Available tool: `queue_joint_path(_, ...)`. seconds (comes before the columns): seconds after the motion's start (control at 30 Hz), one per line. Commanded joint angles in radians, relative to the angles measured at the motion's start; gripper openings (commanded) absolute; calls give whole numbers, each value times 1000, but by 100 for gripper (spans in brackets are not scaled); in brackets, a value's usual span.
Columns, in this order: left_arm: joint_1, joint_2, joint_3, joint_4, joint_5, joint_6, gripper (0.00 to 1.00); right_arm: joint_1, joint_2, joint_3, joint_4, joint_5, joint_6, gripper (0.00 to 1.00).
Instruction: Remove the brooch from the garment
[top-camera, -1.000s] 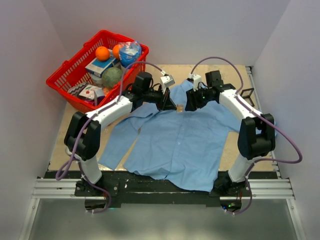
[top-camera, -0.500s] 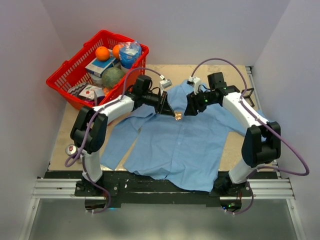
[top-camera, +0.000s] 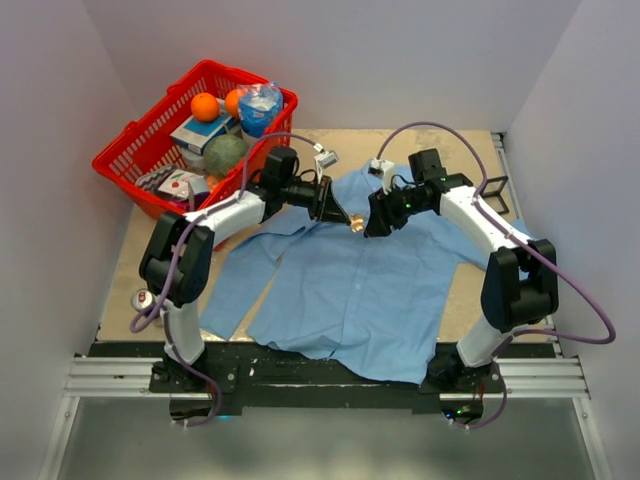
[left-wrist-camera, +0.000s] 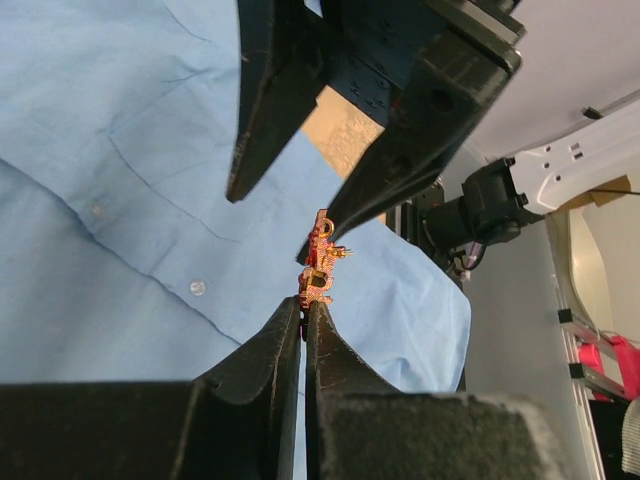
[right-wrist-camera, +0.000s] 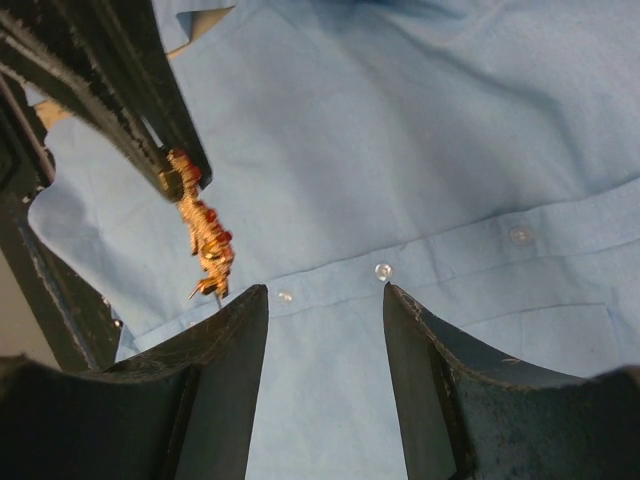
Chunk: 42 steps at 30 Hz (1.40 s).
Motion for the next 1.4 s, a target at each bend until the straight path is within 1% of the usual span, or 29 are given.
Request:
queue_joint_path(0.0, 13, -77, -10, 22, -17, 4, 0, 14, -29, 40, -22, -96, -23, 54)
queue_joint_path(0.13, 1, -74, -25, 39, -31, -2, 0, 15, -42, 40, -54, -153, -37, 54)
queue_joint_path(0.27, -18, -68, -33, 30, -45, 17, 0, 15, -62, 57, -43, -165, -18, 54)
queue_joint_path(0.5, -35, -70, -23, 34, -49, 9, 0, 17, -79, 77, -39, -142, -14, 54)
queue_joint_path(0.77, -41, -81, -28, 34, -51, 6, 0, 15, -108, 44, -17, -96, 5, 54)
queue_joint_path(0.93, -48, -78, -25, 51, -55, -15, 0, 15, -111, 28, -3, -87, 16, 54)
queue_joint_path(1.17, -47, -62, -20, 83, -52, -60, 0, 15, -124, 48, -19, -66, -22, 54)
queue_joint_path(1.37, -48, -58, -16, 97, -42, -77, 0, 17, -118, 44, -3, -9, -14, 53)
